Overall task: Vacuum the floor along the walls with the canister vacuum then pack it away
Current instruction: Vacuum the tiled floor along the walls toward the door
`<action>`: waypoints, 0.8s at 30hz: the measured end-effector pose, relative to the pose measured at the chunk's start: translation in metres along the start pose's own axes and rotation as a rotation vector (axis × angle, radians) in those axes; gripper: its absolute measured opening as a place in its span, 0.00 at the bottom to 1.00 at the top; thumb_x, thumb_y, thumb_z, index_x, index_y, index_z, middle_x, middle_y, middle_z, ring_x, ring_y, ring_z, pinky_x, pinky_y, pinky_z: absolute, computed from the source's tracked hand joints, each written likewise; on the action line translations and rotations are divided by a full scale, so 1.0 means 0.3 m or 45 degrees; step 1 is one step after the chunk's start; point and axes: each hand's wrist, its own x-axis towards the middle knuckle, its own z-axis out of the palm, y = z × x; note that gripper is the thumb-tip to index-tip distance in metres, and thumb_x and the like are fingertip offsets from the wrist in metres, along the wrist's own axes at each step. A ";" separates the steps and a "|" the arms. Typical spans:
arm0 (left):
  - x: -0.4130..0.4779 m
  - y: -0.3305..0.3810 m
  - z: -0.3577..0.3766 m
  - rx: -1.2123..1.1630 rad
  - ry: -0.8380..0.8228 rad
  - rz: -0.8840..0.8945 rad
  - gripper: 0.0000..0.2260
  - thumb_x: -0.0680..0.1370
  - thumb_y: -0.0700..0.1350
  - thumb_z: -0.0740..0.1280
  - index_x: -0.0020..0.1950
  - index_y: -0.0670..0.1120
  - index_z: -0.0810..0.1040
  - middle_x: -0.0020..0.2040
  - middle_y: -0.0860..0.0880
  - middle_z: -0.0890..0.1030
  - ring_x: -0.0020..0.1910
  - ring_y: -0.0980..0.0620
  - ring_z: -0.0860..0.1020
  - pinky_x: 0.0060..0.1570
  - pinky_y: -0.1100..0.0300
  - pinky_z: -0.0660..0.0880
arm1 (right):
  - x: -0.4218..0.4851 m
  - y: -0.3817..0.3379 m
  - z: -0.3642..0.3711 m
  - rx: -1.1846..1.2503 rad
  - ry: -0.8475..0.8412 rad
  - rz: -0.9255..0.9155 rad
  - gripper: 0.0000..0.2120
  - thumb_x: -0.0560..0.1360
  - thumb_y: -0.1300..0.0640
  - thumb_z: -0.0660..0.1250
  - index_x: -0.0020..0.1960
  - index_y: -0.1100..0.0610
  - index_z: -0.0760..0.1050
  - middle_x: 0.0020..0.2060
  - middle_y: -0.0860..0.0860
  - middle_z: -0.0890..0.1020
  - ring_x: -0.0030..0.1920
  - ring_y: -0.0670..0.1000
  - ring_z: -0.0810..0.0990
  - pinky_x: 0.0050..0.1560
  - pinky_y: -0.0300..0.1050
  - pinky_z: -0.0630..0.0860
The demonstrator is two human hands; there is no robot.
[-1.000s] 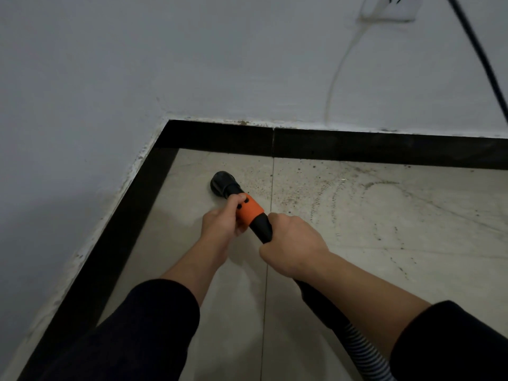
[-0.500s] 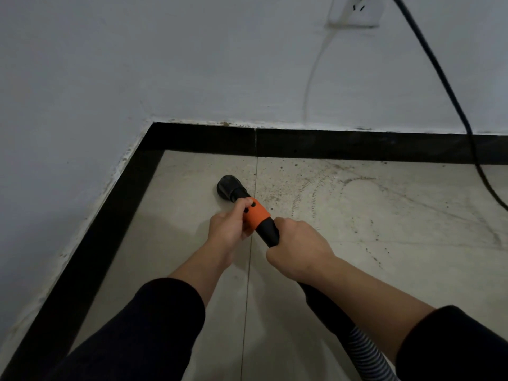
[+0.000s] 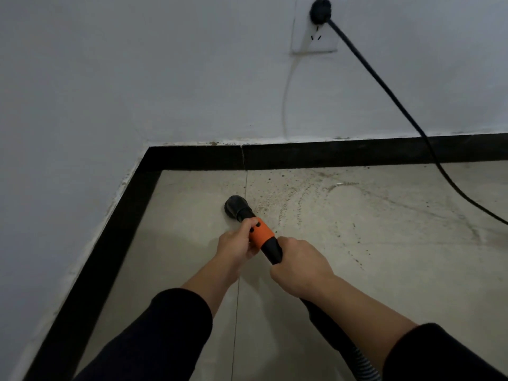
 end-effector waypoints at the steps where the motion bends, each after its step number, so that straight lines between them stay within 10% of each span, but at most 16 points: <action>1: -0.006 0.010 -0.003 0.026 0.013 -0.016 0.14 0.76 0.46 0.71 0.54 0.37 0.75 0.51 0.41 0.80 0.47 0.47 0.80 0.41 0.58 0.79 | 0.001 -0.007 0.005 0.009 -0.005 0.003 0.07 0.71 0.58 0.62 0.49 0.54 0.69 0.38 0.49 0.73 0.38 0.52 0.73 0.35 0.42 0.68; 7: -0.014 0.102 -0.111 0.152 0.214 -0.037 0.25 0.76 0.46 0.71 0.68 0.33 0.71 0.65 0.32 0.75 0.45 0.45 0.80 0.32 0.61 0.74 | 0.038 -0.111 0.036 0.081 -0.079 -0.085 0.05 0.71 0.59 0.63 0.47 0.54 0.70 0.36 0.49 0.73 0.39 0.54 0.74 0.35 0.42 0.67; 10: 0.000 0.112 -0.157 0.127 0.200 -0.019 0.27 0.77 0.46 0.71 0.69 0.31 0.69 0.50 0.37 0.79 0.31 0.51 0.72 0.34 0.62 0.73 | 0.083 -0.144 0.049 0.041 -0.105 -0.109 0.07 0.71 0.58 0.63 0.49 0.54 0.70 0.39 0.51 0.75 0.39 0.54 0.75 0.37 0.43 0.69; 24: 0.170 0.154 -0.289 -0.172 0.316 0.097 0.10 0.72 0.45 0.76 0.44 0.41 0.77 0.45 0.43 0.82 0.43 0.50 0.81 0.40 0.61 0.77 | 0.266 -0.263 0.079 -0.016 -0.139 -0.311 0.09 0.72 0.59 0.66 0.45 0.53 0.66 0.35 0.49 0.72 0.33 0.49 0.72 0.30 0.41 0.64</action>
